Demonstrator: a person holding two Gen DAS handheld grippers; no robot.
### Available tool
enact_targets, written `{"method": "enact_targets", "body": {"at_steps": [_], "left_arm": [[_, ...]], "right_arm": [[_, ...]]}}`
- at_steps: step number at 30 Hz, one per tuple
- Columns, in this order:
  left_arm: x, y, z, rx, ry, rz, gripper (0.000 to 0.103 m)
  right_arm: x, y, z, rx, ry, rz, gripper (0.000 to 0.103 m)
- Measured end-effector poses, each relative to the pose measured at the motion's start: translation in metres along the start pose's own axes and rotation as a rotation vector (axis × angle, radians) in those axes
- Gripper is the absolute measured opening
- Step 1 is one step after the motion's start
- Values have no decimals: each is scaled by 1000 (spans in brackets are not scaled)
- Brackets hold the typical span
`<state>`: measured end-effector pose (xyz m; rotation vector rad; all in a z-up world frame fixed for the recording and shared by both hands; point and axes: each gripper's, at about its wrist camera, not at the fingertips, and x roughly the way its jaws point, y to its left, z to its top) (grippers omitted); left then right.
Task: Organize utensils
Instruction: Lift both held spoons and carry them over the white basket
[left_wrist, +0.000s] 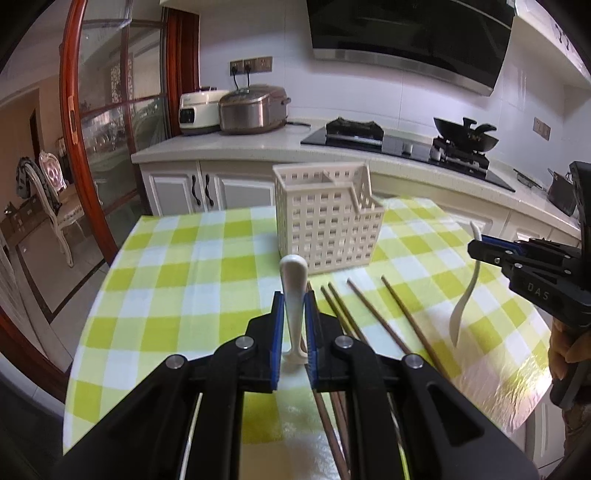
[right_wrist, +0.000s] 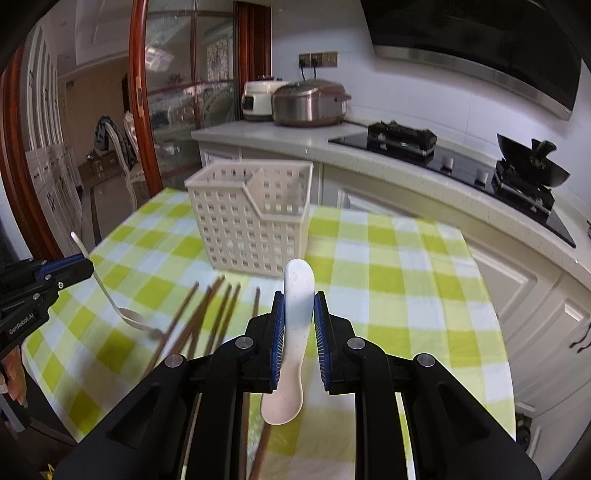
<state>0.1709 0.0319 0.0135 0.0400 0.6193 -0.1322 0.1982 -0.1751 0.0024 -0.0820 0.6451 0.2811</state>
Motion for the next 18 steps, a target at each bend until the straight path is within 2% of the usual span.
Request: {"method": "enact_targets", "body": {"at_steps": [6,18], "left_arm": [[-6,-7,43,34,-51,-13,11],[1,-15,151,98,-147,-1,11]], "right_arm": [[8,-2,31,9,-52,16,18],[38,-18,122,58,-162,32,18]]}}
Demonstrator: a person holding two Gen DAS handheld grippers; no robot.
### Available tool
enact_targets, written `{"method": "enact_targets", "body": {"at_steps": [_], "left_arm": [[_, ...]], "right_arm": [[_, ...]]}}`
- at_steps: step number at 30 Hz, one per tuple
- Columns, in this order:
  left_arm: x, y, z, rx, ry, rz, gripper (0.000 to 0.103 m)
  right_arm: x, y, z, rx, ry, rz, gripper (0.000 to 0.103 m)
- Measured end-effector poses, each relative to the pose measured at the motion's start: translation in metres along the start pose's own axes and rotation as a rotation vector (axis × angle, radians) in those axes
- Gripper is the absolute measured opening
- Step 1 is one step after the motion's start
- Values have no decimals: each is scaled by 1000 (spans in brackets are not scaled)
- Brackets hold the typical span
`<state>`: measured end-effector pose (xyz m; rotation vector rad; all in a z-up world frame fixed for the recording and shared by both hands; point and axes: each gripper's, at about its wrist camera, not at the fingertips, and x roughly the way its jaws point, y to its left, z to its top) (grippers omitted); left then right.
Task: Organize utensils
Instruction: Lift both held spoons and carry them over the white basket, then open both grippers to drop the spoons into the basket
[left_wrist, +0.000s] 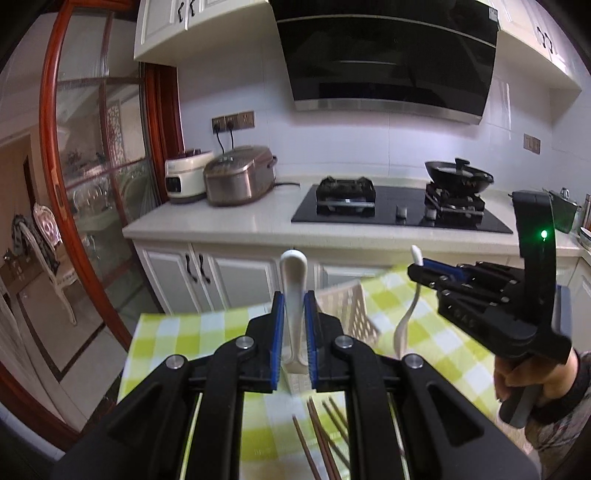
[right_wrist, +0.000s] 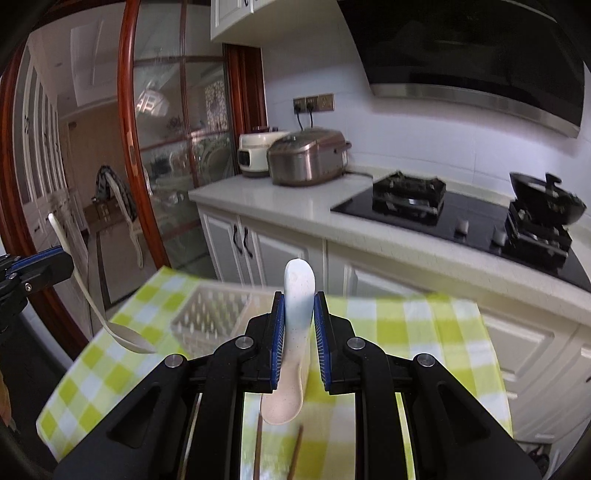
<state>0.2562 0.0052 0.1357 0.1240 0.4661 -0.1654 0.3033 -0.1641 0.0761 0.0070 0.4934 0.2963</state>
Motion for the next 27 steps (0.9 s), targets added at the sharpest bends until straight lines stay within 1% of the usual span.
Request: {"method": "enact_targets", "body": {"at_steps": [3,7,9,13,16,20,27], "left_arm": [[15,1,21,2,-11,-1,11],[43,3,28,-12,3,-6,11],[59,5,23,-29,28,-14,11],[90,11,6,-55,87,-42,11],[111,15,-8,-77,140,-70,11],[125,20,-22,-94,168,-82,11],[133,21,-40,-114,188,-89,11]], "right_arm": [[13,3,18,-4,-28,7,18],[35,8,29,-21,-57,11,18],[46,10,27,-29,-48,22,18],[69,20,11,-76,2,27,18],[86,19,-2,-75,55,35,18],[97,18,-11,-65,90,36,18],[103,22,-22,-67,102,43,18]]}}
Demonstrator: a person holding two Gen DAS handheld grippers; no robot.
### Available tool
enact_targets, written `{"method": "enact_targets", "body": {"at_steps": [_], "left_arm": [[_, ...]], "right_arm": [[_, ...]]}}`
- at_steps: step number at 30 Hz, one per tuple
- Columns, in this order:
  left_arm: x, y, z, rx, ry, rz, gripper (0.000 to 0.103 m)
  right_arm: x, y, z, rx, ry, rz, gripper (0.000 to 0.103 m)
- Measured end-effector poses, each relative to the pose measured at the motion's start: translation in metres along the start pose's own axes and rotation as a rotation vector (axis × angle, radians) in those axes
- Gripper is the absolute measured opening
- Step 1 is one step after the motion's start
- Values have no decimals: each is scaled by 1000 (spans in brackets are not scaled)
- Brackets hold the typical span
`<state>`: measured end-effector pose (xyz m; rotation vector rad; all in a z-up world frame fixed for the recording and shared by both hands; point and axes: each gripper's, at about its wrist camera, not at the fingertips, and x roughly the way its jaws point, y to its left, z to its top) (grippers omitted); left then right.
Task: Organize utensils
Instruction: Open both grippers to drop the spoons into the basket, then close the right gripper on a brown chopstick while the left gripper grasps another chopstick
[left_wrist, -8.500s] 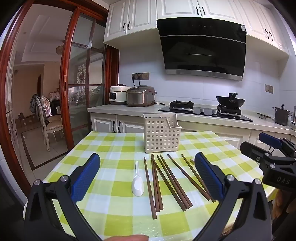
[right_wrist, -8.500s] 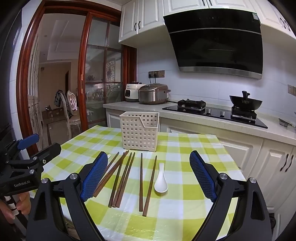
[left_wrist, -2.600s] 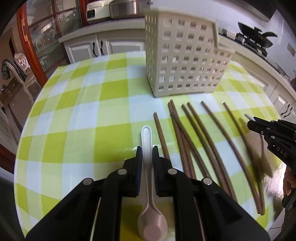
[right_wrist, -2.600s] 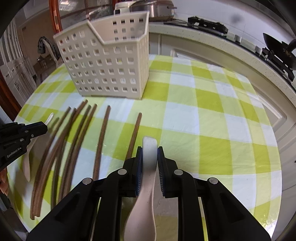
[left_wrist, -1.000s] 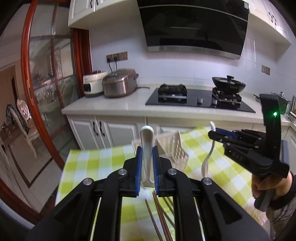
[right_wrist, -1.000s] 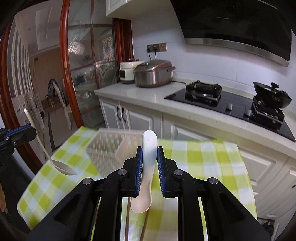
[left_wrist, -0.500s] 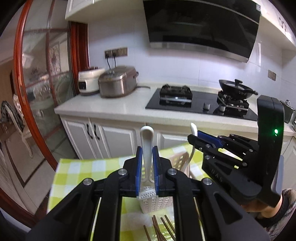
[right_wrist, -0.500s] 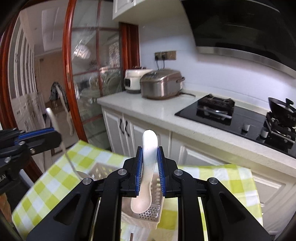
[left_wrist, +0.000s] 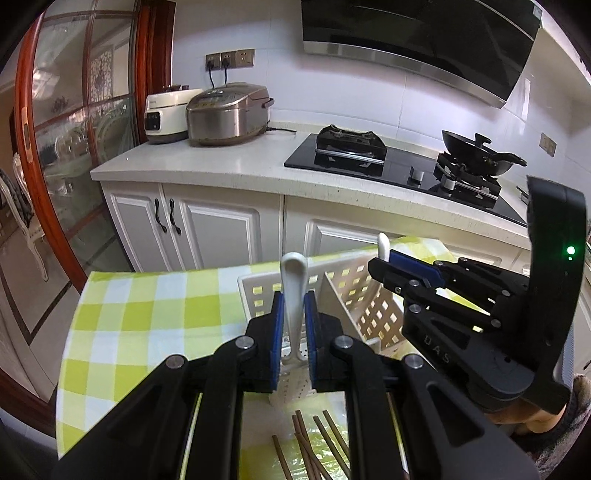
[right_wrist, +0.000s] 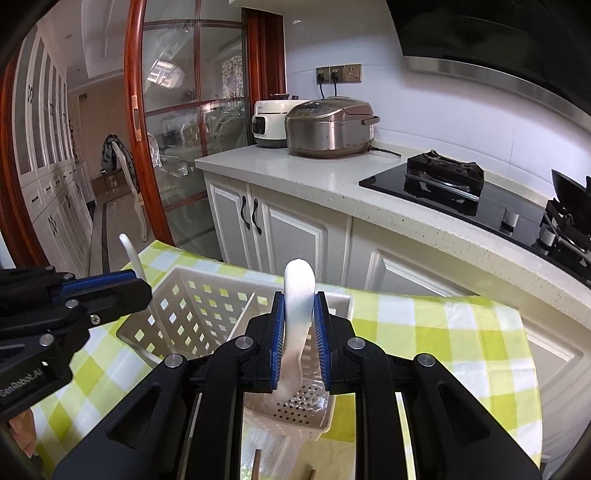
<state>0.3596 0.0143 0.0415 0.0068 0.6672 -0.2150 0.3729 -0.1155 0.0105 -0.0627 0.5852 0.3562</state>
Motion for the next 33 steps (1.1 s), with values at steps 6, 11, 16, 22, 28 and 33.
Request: {"method": "enact_targets", "body": {"at_steps": [6,11,16,22,28,33], "left_arm": [[-3,3,-13,-19,-6,10,18],[-16,8,-20,-46,-30,32,41],[-40,9,-32,-60,-49,43,43],[-84,13,-62,-103,-100,68,63],[-121,7,-101,-118,-129,99,80],[-140,-3,-138,-127,-124,109,86]], "right_arm": [[-8,-3,-13,20,7,-9,19],[-24,-12,-24,42,4,-12,36],[-49,-22,-34,79,-14,-24,37],[-95,-33,-61,128,-45,-26,37],[-136,-27,-96,156,-51,-17,37],[-152,-19,-126,149,-27,-13,37]]}}
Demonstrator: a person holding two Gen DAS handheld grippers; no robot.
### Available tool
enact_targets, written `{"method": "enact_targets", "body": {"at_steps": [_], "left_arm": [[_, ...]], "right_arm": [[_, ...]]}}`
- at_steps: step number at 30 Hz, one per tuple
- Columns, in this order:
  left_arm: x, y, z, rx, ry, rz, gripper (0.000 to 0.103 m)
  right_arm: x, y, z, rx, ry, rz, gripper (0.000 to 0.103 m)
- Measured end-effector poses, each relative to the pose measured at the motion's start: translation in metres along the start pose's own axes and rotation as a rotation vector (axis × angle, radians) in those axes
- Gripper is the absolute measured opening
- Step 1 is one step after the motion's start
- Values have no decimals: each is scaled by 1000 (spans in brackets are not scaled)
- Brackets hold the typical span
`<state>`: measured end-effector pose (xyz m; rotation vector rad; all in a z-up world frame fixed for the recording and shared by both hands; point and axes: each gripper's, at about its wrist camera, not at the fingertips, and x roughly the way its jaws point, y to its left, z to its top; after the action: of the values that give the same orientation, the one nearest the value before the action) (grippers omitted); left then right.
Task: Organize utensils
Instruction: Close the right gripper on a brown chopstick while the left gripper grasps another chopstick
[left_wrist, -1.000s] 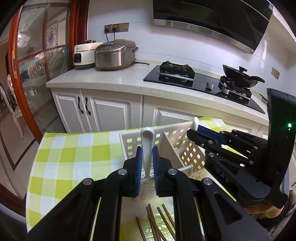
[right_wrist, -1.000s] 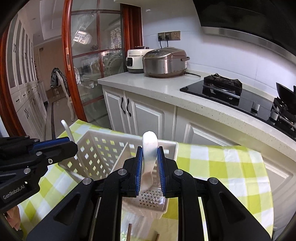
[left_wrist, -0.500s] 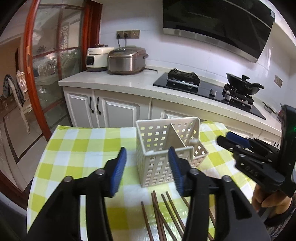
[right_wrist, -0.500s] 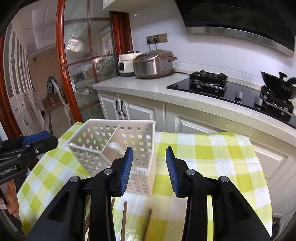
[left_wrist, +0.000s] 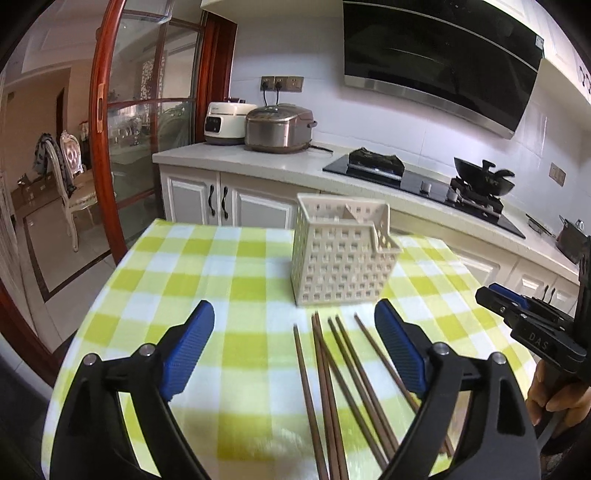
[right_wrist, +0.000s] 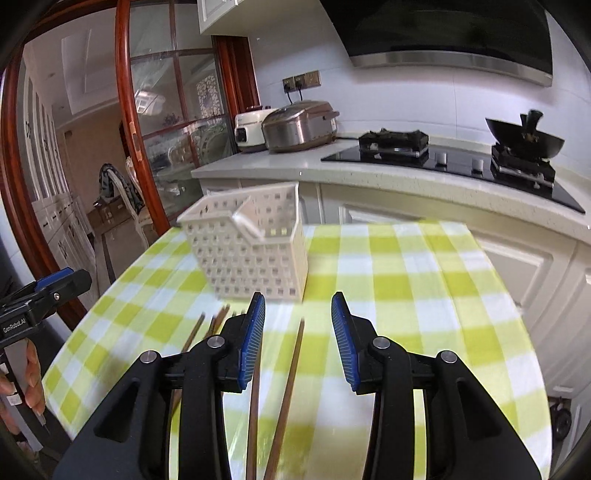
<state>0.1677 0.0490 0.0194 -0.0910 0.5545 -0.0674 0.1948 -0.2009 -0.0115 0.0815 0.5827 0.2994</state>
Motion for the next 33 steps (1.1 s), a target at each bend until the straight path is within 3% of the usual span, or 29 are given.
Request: {"method": "enact_targets", "body": {"at_steps": [8,14,20,27,33], "left_arm": [[3,2,-51,-10,66,5,86],[18,5,-69,-15,75,11,86],[35,14,-72,-31,90,30,86],[47,21,-63,-28,98,47,86],[61,25,-56,-38,124,38,86]], "right_arm": [[4,4,-41,-10,83,-13,37],[25,4,-56,-13,137,-26,37],[54,10,-54,-49,203,-39,37],[89,21,-45,-100,274,-35,22],[114,25,-41,-122,322,-53,18]]}}
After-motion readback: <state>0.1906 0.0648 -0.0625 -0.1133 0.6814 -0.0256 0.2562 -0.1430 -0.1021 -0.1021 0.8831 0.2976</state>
